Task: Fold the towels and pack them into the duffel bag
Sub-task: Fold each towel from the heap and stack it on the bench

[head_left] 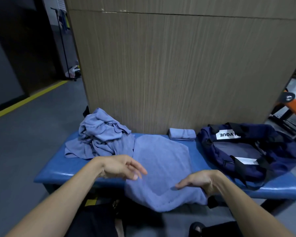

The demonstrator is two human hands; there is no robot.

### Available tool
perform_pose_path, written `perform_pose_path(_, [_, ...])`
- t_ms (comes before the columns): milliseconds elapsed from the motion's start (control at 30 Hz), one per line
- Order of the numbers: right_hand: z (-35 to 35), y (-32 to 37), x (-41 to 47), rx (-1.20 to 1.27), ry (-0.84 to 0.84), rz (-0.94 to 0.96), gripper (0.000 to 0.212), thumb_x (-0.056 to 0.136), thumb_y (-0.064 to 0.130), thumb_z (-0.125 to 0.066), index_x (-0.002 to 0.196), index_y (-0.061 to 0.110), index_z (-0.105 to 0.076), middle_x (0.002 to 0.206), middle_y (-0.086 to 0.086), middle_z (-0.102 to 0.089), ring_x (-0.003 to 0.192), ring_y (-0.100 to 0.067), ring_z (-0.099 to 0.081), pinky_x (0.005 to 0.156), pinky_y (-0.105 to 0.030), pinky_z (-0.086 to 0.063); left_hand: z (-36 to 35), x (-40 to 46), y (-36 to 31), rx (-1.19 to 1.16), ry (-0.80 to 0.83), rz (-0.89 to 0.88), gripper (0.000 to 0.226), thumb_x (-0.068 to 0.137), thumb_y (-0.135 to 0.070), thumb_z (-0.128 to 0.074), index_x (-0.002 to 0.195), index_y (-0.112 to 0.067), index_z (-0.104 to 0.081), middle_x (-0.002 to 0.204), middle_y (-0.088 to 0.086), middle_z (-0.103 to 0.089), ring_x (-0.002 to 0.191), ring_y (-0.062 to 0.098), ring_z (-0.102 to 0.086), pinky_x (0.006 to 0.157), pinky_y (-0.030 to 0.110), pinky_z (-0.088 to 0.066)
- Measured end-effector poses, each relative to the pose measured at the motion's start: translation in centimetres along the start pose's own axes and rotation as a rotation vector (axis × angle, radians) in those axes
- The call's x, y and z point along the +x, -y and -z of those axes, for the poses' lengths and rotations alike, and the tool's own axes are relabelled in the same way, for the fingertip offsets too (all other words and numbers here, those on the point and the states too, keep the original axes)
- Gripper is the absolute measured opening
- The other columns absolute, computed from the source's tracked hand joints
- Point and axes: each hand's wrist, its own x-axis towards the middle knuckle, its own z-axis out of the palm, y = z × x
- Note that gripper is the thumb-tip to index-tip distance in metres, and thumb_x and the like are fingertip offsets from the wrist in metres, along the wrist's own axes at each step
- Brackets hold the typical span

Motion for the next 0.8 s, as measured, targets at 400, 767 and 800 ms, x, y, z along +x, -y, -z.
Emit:
perform_pose_path(400, [9.3, 4.2, 5.1, 0.467, -0.181, 0.5, 0.054, 0.072, 0.0, -0.075, 0.123, -0.009, -0.059, 0.124, -0.03, -0.065, 0.112, -0.042, -0.066, 0.096, -0.049, -0.054, 7.0, 10.6, -3.3, 0.448, -0.688, 0.003, 0.041, 0.088, 0.008, -0.048, 0.111, -0.019, -0.068, 0.1, -0.006, -0.063, 0.098, 0.016, -0.06, 0.072, 0.018, -0.046])
perform_pose_path(767, [14.3, 7.5, 13.9, 0.379, -0.779, 0.349, 0.023, 0.08, 0.013, -0.083, 0.072, 0.016, -0.062, 0.066, -0.002, -0.062, 0.059, -0.018, -0.054, 0.049, -0.024, -0.04, 13.3, 20.7, -2.3, 0.511, -0.847, 0.158, 0.022, 0.094, -0.016, -0.057, 0.076, -0.016, -0.067, 0.099, 0.015, -0.074, 0.098, 0.032, -0.066, 0.07, 0.028, -0.041])
perform_pose_path(800, [14.3, 7.1, 14.9, 0.255, -0.835, 0.304, 0.034, 0.08, 0.014, -0.082, 0.062, 0.018, -0.054, 0.059, -0.001, -0.055, 0.056, -0.018, -0.048, 0.051, -0.025, -0.036, 13.3, 21.4, -1.8, 0.508, -0.802, 0.184, 0.021, 0.094, -0.02, -0.056, 0.075, -0.016, -0.065, 0.101, 0.014, -0.073, 0.099, 0.032, -0.066, 0.071, 0.028, -0.043])
